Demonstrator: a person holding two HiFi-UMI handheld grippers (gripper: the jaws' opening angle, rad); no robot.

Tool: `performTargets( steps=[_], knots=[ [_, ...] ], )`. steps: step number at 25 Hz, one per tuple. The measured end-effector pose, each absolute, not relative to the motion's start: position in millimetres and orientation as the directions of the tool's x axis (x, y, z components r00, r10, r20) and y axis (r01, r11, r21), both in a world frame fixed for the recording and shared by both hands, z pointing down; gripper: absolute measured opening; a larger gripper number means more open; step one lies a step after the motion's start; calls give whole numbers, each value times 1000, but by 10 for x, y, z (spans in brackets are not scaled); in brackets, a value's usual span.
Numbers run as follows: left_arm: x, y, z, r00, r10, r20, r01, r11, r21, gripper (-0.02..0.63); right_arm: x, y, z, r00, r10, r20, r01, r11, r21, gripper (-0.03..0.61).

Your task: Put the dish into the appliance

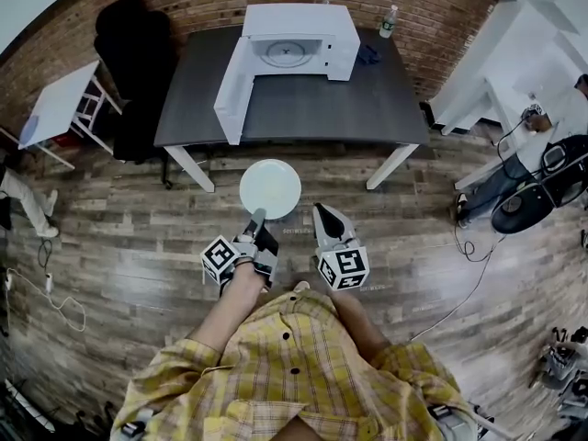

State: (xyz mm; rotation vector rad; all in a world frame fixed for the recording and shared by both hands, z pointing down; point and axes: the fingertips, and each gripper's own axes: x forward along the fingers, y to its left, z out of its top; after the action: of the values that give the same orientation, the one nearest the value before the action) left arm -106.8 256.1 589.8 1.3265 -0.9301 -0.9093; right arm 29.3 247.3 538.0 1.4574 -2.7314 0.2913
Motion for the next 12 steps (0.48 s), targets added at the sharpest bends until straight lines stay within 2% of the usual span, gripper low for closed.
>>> performTargets(
  steps=[7,12],
  knots=[
    [-811,2603,5894,357,-934,5,15,12,1000,14,523,2499,5413,-578,-810,99,-813,563,-145,5],
    [-765,2694,6008,338,-940,48,1,51,999,14,645,2525,5486,-581,-806,111,-811,564,-152,5]
  ],
)
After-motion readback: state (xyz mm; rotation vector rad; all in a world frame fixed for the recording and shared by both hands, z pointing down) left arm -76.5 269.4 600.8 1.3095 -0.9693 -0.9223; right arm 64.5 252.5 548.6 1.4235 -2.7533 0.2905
